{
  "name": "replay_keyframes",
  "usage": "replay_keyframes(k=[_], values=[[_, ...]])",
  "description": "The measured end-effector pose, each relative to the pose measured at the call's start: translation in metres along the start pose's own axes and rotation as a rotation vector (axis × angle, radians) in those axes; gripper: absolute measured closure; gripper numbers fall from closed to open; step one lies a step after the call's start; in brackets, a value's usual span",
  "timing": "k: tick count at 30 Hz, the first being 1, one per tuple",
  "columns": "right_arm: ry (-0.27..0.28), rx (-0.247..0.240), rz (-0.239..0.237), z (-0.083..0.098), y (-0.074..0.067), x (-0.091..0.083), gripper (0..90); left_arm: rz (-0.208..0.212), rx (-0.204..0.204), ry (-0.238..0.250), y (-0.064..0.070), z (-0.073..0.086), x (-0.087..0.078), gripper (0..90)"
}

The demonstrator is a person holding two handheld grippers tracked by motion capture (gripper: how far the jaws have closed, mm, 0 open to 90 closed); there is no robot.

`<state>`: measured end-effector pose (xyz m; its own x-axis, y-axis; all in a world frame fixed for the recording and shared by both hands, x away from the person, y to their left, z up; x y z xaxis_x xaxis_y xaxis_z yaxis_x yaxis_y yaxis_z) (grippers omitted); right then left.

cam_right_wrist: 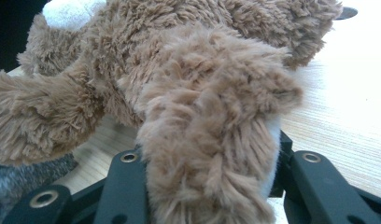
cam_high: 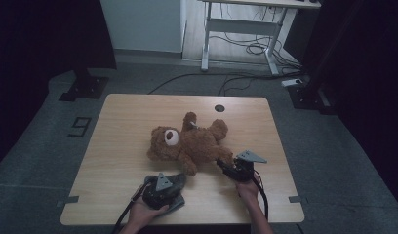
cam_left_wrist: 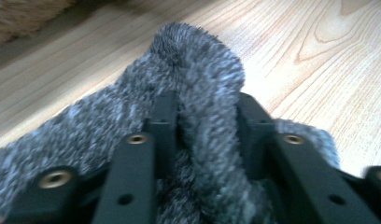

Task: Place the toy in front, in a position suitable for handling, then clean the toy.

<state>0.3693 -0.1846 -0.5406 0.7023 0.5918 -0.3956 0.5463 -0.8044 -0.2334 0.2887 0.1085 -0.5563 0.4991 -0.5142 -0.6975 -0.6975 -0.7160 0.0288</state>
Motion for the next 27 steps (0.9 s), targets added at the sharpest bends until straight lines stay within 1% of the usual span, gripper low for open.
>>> replay_keyframes(k=[4,5,7,8,12,16,23,27], values=[[-0.004,-0.003,-0.005,0.001,-0.001,-0.002,57.5,0.047,-0.043,0.032,-0.007,0.003,-0.005,73.2],[-0.005,-0.002,-0.008,0.002,-0.001,-0.002,57.6,0.049,-0.048,0.038,-0.01,0.003,-0.007,74.1],[-0.006,0.001,-0.012,0.003,-0.001,-0.003,57.7,0.035,-0.053,0.051,-0.013,0.003,-0.011,75.4],[-0.007,0.002,-0.013,0.003,-0.001,-0.004,57.7,0.032,-0.062,0.069,-0.016,0.003,-0.014,75.7],[-0.01,-0.003,-0.012,0.006,-0.001,-0.006,57.7,0.033,-0.085,0.12,-0.024,0.001,-0.026,76.7],[-0.007,-0.001,-0.012,0.008,0.0,-0.009,57.7,0.044,-0.105,0.147,-0.029,-0.001,-0.033,77.1],[-0.004,0.002,-0.012,0.008,0.0,-0.01,57.7,0.038,-0.126,0.182,-0.035,-0.002,-0.042,77.3],[0.0,0.004,-0.015,0.007,0.0,-0.01,57.7,0.039,-0.128,0.203,-0.038,-0.008,-0.047,77.2]])
Point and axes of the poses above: each handheld gripper's, and its own axes: x roughly forward along the jaws, z roughly out of its underside, y roughly to its right, the point moved 2 cm from there along x, roughly forward along the jaws
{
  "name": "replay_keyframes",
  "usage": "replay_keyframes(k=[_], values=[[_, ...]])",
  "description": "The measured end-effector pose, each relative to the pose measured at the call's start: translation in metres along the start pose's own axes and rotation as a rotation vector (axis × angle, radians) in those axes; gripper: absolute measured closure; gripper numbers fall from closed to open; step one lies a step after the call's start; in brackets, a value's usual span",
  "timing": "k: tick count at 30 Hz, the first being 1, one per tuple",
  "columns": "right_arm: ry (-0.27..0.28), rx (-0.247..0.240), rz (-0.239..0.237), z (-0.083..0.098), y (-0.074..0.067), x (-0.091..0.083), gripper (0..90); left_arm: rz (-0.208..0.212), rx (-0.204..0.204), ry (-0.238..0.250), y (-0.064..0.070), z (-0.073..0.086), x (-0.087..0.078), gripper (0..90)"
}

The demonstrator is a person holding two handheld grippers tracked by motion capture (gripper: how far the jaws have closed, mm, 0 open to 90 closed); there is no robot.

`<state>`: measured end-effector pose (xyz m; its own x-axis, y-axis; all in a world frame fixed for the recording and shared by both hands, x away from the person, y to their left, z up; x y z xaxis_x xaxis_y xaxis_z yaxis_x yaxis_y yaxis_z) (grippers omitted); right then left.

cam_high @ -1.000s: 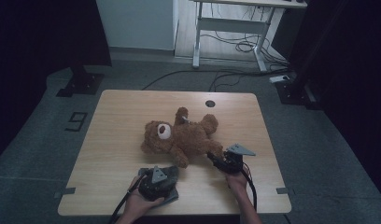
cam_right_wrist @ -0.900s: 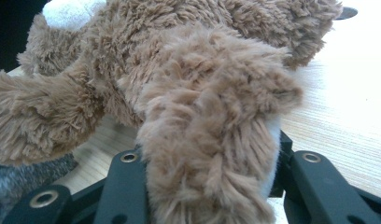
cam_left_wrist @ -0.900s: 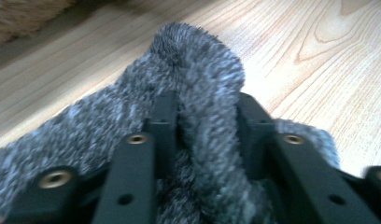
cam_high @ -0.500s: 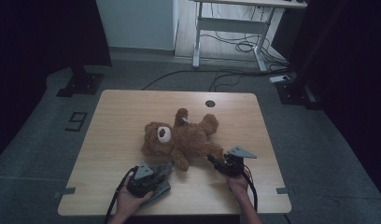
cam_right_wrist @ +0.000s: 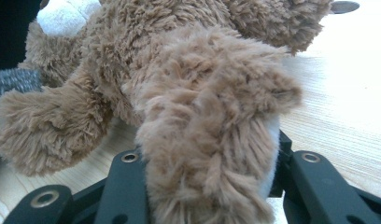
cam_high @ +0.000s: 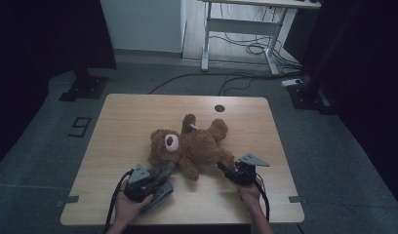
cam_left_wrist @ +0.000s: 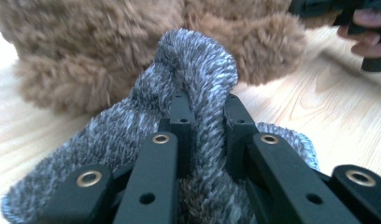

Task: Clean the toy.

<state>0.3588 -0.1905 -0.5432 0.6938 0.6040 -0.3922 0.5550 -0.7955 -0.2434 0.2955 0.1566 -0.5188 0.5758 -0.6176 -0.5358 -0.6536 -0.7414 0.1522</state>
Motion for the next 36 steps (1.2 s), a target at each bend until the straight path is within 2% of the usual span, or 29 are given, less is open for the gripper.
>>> replay_keyframes(k=[4,8,11,15,19,22,25,28,32,36], values=[[0.0,0.003,-0.001,0.0,0.0,0.0,57.8,-0.008,0.012,0.016,-0.003,-0.01,-0.005,77.1],[0.002,0.006,-0.003,0.0,0.0,0.0,57.9,-0.011,0.017,0.056,-0.007,-0.028,-0.011,77.1],[0.005,0.019,-0.007,0.0,0.0,0.0,58.1,-0.008,0.019,0.07,-0.008,-0.043,-0.006,77.1],[0.012,0.029,-0.009,-0.002,0.0,0.001,58.3,0.008,0.043,0.067,-0.002,-0.068,0.016,77.0],[0.021,0.04,-0.002,-0.007,-0.001,0.004,58.6,0.012,0.069,0.054,0.004,-0.092,0.044,77.1],[0.026,0.048,0.001,-0.01,-0.001,0.006,58.6,0.003,0.082,0.03,0.006,-0.1,0.063,77.1],[0.034,0.053,-0.003,-0.011,0.0,0.007,59.1,-0.021,0.087,0.003,0.006,-0.097,0.078,77.1],[0.028,0.041,-0.011,-0.01,0.002,0.006,59.7,-0.033,0.081,0.0,0.001,-0.088,0.079,77.2],[0.022,0.033,-0.024,-0.009,0.003,0.004,59.9,-0.047,0.06,0.016,-0.006,-0.079,0.071,77.3],[0.02,0.032,-0.034,-0.007,0.001,0.002,59.9,-0.069,0.06,0.03,-0.01,-0.074,0.054,77.4]])
Point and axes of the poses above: each handheld gripper's, and its own axes: x roughly forward along the jaws, z roughly out of its underside, y roughly to its right, the point moved 2 cm from there along x, roughly forward along the jaws
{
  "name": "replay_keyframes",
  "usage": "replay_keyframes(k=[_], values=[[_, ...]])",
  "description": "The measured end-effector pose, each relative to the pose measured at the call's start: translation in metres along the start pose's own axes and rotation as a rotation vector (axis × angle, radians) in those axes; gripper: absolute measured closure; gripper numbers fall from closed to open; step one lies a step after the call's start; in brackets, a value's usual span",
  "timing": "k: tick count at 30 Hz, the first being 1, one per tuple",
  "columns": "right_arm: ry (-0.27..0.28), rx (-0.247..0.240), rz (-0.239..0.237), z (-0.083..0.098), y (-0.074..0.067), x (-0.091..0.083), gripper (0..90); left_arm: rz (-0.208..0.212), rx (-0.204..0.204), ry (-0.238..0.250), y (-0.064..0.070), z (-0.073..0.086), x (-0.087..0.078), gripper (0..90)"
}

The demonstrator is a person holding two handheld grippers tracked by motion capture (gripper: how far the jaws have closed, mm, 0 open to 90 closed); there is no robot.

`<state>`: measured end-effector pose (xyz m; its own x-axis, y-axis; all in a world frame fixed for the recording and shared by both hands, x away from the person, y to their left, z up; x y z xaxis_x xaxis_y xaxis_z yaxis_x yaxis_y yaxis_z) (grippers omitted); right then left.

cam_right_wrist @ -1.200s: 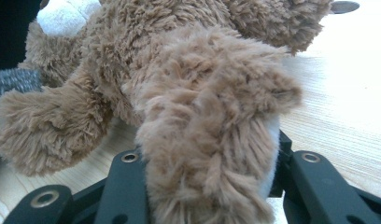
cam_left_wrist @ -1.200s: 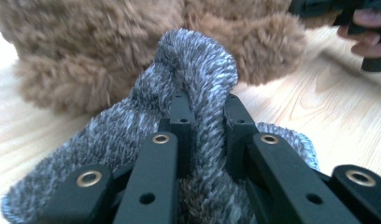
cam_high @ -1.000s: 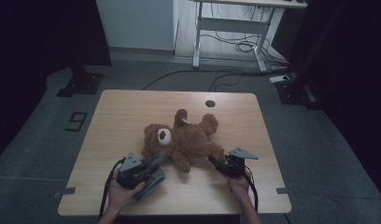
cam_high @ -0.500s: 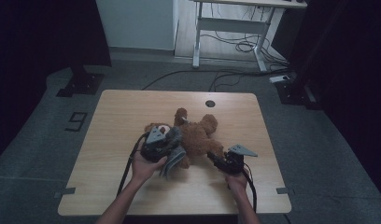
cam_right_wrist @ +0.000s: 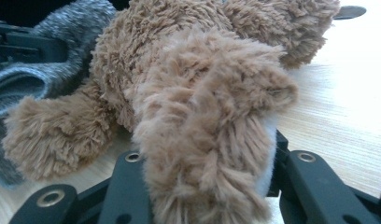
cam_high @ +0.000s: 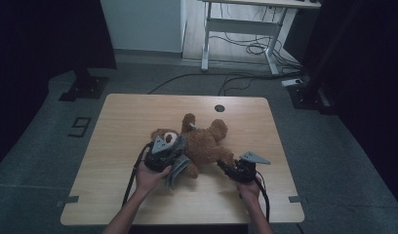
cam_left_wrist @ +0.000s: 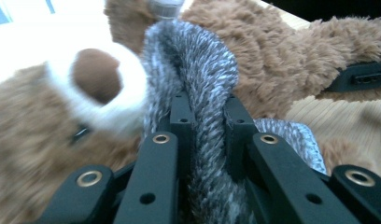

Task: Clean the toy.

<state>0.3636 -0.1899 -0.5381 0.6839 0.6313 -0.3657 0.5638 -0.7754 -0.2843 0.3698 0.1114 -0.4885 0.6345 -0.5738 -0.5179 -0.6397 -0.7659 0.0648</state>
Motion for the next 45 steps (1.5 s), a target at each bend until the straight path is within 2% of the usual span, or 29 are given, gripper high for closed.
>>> replay_keyframes(k=[7,10,14,17,19,22,27,32,35,38,41,45], values=[[0.0,-0.004,-0.011,0.001,0.001,0.0,59.8,-0.029,-0.007,0.009,-0.015,0.008,-0.026,77.5],[0.002,0.006,-0.022,0.001,0.002,-0.001,59.9,-0.045,-0.024,0.024,-0.021,0.008,-0.035,77.6],[0.007,0.023,-0.031,0.0,0.006,0.0,59.9,-0.097,-0.028,0.025,-0.033,0.01,-0.044,77.8],[0.007,0.027,-0.036,0.0,0.007,0.0,59.8,-0.121,-0.052,0.023,-0.044,0.016,-0.048,77.9],[0.008,0.026,-0.038,0.0,0.007,0.0,59.8,-0.106,-0.077,0.035,-0.046,0.02,-0.049,78.0],[0.007,0.025,-0.04,0.0,0.007,0.0,59.8,-0.084,-0.076,0.053,-0.039,0.016,-0.049,78.2],[0.009,0.03,-0.041,0.001,0.007,0.0,59.8,-0.036,-0.012,0.067,-0.012,-0.014,-0.039,78.3],[0.009,0.034,-0.043,0.001,0.006,0.0,59.8,0.007,0.052,0.071,0.018,-0.047,-0.016,78.3],[0.011,0.035,-0.043,0.001,0.007,0.001,59.8,0.032,0.075,0.05,0.032,-0.063,0.005,78.3],[0.012,0.033,-0.039,0.001,0.006,0.0,59.8,0.03,0.094,0.011,0.041,-0.068,0.023,78.4],[0.015,0.028,-0.04,0.001,0.006,0.0,59.9,0.033,0.08,-0.028,0.043,-0.062,0.04,78.4],[0.015,0.025,-0.043,0.0,0.006,-0.001,59.9,0.039,0.06,-0.034,0.04,-0.049,0.045,78.6]])
Point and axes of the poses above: each handheld gripper's, and its own axes: x roughly forward along the jaws, z roughly out of its underside, y roughly to its right, the point moved 2 cm from there along x, roughly forward along the jaws
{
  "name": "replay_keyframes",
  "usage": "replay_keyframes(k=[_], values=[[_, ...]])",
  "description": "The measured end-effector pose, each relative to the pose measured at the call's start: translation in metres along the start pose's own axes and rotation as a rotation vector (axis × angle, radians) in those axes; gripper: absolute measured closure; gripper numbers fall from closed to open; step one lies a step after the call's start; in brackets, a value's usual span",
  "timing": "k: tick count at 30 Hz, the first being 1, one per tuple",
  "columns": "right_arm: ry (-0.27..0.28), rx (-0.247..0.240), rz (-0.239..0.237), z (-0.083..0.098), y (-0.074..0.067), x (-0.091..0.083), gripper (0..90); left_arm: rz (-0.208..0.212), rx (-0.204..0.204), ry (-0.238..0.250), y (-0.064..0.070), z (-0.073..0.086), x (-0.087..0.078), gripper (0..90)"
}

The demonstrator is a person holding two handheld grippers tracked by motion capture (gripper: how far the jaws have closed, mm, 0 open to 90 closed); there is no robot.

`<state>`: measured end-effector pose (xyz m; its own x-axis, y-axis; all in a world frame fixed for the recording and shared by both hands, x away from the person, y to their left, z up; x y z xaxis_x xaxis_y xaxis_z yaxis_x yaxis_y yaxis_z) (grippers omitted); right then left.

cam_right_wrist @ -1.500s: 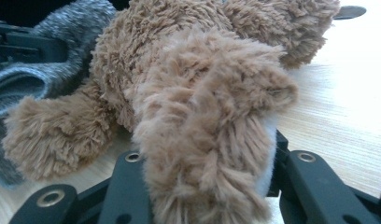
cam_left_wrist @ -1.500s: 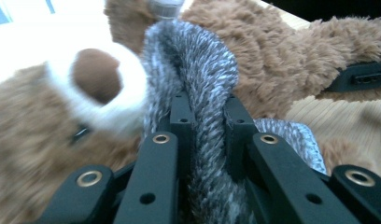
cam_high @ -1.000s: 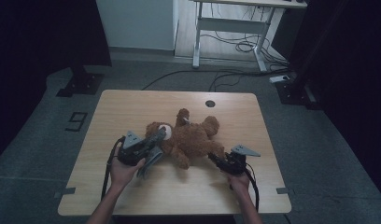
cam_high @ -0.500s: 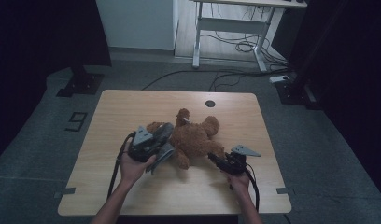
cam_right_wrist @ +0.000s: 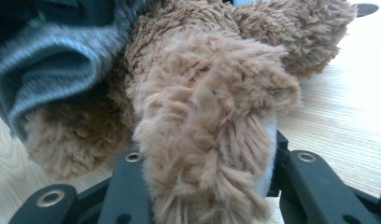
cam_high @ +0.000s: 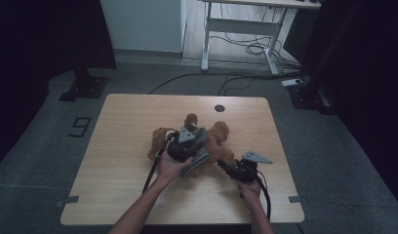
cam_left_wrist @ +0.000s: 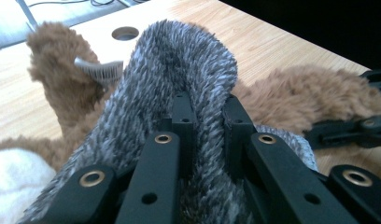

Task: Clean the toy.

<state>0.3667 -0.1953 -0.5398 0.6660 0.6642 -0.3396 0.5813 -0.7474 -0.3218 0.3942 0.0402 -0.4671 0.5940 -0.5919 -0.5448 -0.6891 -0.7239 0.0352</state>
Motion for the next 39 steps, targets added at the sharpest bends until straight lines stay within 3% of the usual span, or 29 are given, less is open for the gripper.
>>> replay_keyframes(k=[5,9,11,14,21,25,29,31,32,35,39], values=[[0.002,0.0,-0.003,0.0,0.001,0.0,59.9,-0.043,-0.015,-0.009,-0.009,0.007,-0.009,78.8],[0.004,-0.001,0.004,-0.001,0.003,-0.002,59.8,-0.071,-0.042,-0.017,-0.025,0.017,-0.019,78.9],[0.003,-0.001,0.003,-0.001,0.004,-0.003,59.8,-0.061,-0.069,-0.003,-0.033,0.024,-0.028,78.9],[0.003,-0.004,-0.001,-0.001,0.003,-0.002,59.8,-0.061,-0.074,0.01,-0.039,0.03,-0.041,78.8],[0.005,-0.005,0.003,-0.001,0.003,-0.002,59.8,-0.099,-0.086,0.042,-0.054,0.043,-0.067,78.8],[0.005,-0.007,0.004,-0.001,0.002,-0.002,59.7,-0.131,-0.126,0.051,-0.07,0.053,-0.077,79.0],[0.007,-0.005,0.003,0.0,0.003,-0.001,59.7,-0.165,-0.159,0.026,-0.087,0.067,-0.081,79.0],[0.007,-0.005,0.004,0.0,0.003,-0.001,59.7,-0.206,-0.146,0.004,-0.093,0.071,-0.083,79.1],[0.008,-0.004,0.004,0.0,0.003,-0.001,59.7,-0.22,-0.14,-0.003,-0.094,0.072,-0.084,79.1],[0.012,-0.007,0.005,0.0,0.003,-0.001,59.7,-0.21,-0.153,0.021,-0.095,0.066,-0.092,79.1],[0.017,-0.002,0.001,0.0,0.003,-0.001,59.7,-0.168,-0.126,0.063,-0.081,0.041,-0.093,79.1]])
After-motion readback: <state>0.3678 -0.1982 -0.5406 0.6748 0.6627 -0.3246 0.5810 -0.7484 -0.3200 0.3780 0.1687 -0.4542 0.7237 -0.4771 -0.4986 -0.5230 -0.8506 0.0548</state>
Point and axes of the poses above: each handheld gripper's, and its own axes: x roughly forward along the jaws, z roughly out of its underside, y roughly to its right, the point moved 2 cm from there along x, roughly forward along the jaws
